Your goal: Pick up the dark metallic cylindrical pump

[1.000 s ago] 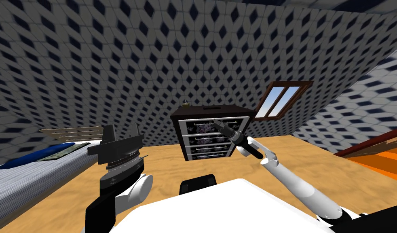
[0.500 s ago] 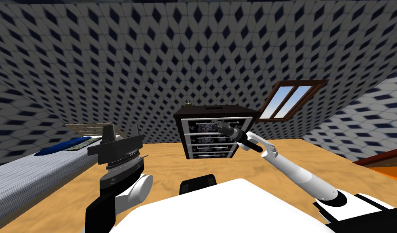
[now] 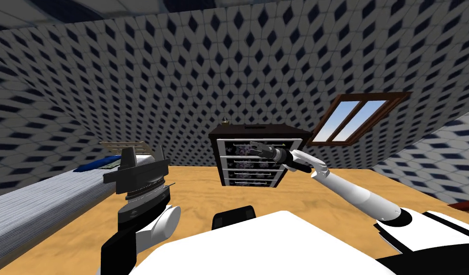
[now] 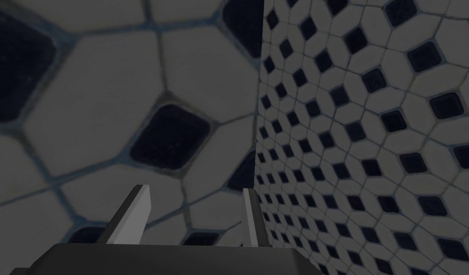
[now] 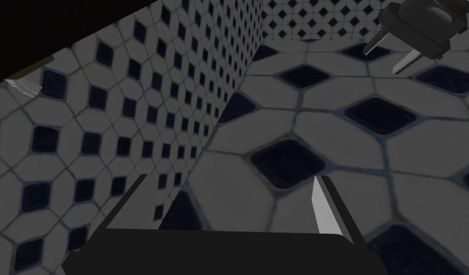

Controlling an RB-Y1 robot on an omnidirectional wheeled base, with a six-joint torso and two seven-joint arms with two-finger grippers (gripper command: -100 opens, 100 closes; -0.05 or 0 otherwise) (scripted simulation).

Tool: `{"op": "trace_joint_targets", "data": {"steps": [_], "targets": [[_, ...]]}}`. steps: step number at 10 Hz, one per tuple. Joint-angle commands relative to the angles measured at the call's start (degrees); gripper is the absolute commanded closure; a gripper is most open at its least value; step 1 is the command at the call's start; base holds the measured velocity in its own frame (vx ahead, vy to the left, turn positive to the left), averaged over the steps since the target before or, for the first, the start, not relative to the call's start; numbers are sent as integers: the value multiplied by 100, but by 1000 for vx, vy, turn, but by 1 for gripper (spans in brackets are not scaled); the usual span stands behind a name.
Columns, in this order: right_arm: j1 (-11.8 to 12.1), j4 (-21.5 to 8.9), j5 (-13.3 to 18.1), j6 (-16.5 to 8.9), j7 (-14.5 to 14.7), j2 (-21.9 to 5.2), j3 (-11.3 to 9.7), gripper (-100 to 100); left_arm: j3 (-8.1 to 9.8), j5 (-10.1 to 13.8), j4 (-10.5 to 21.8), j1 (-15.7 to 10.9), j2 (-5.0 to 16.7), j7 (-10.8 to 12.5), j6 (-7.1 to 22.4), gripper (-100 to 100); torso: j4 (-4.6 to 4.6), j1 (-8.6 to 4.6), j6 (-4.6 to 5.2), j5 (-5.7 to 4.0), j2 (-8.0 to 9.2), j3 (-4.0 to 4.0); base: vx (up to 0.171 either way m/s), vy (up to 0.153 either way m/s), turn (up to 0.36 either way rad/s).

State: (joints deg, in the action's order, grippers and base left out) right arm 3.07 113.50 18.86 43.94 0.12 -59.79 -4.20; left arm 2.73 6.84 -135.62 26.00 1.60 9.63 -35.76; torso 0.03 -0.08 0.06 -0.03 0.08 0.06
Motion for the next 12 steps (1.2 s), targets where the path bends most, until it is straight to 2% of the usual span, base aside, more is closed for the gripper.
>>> {"op": "trace_joint_targets", "data": {"steps": [1, 3, 4, 6, 7, 9, 10, 12], "targets": [[-286, -227, 196, 213, -146, -286, -118, -100, 0, 0, 0, 0, 0, 0, 0, 0, 0, 0, 0, 0, 0, 0, -39, -13, 256], [-287, -227, 196, 213, -146, -592, -118, -100, 0, 0, 0, 0, 0, 0, 0, 0, 0, -1, -2, 0, 0, 0, -30, -15, 78], [-548, -451, 389, 439, -294, -789, -251, -100, 0, 0, 0, 0, 0, 0, 0, 0, -1, -1, 1, 0, -2, -1, -36, -16, 264], [-562, -451, 389, 439, -294, -1093, -251, -100, 0, 0, 0, 0, 0, 0, 0, 0, -1, -4, -2, -1, -1, -1, -29, -20, 94], [-835, -676, 583, 675, -448, -1278, -395, -100, 0, 0, 0, 0, 0, 0, 0, 0, -1, -3, 2, -1, -3, -2, -36, -16, 302], [-835, -676, 583, 675, -448, -1594, -395, -100, 0, 0, 0, 0, 0, 0, 0, 0, -1, -4, 0, -1, -2, -1, -25, -20, 81], [-1108, -901, 778, 917, -606, -1779, -548, -100, 0, 0, 0, 1, 0, 0, 0, 0, -1, -3, 3, -2, -4, -2, -27, -18, 269], [-1108, -901, 778, 917, -606, -2093, -548, -100, 0, 0, 0, 0, 0, 0, 0, 0, -1, -4, 0, -1, -5, -3, -20, -21, 99]]}}
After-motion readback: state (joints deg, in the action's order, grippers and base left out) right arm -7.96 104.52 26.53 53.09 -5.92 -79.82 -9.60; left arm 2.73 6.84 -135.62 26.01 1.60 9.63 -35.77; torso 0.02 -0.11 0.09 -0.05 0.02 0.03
